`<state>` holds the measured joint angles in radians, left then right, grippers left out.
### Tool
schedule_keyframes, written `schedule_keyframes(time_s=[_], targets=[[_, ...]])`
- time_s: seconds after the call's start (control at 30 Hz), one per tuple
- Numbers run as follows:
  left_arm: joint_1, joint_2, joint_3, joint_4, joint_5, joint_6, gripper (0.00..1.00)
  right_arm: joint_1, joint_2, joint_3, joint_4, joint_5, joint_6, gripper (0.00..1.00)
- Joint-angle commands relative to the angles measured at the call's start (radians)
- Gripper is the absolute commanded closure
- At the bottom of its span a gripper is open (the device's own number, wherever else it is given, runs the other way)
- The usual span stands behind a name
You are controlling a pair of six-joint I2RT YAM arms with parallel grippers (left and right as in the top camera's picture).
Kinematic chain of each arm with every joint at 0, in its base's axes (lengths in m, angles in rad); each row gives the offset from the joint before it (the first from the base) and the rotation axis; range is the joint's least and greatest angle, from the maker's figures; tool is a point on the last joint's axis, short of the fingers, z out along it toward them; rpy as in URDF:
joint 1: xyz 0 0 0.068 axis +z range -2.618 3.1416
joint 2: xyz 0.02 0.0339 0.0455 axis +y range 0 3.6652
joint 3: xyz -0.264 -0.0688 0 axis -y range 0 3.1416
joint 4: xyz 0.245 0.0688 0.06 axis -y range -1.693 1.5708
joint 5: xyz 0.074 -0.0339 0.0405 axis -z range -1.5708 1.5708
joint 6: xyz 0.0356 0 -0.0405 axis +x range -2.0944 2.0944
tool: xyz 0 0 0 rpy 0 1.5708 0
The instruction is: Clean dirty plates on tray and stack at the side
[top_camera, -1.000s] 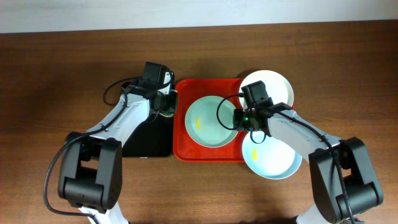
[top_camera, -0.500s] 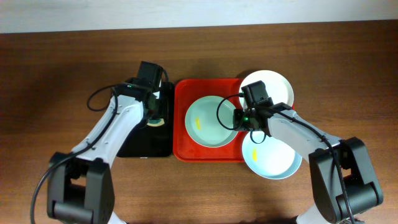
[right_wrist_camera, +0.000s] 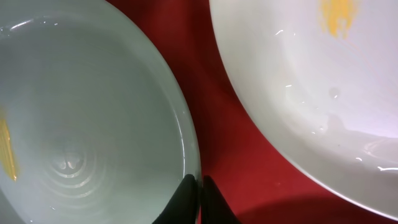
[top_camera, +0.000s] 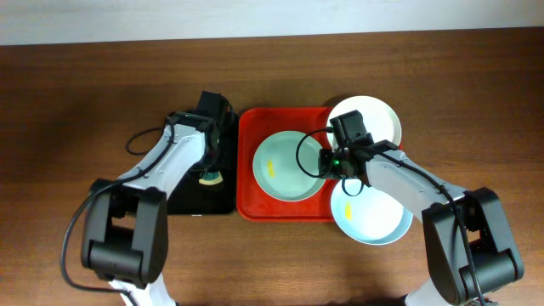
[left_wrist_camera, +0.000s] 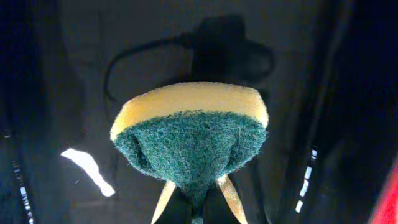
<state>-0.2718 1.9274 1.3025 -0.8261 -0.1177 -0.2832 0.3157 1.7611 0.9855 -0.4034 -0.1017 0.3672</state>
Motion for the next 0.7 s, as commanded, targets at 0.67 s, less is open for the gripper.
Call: schedule_keyframes(time_s=[0.67], targets=[[0.008,0.07,-0.11,0.138,-0.018,-0.016,1.0,-0.002,0.002,0.019,-0.001,0.005,0.008,0.87]])
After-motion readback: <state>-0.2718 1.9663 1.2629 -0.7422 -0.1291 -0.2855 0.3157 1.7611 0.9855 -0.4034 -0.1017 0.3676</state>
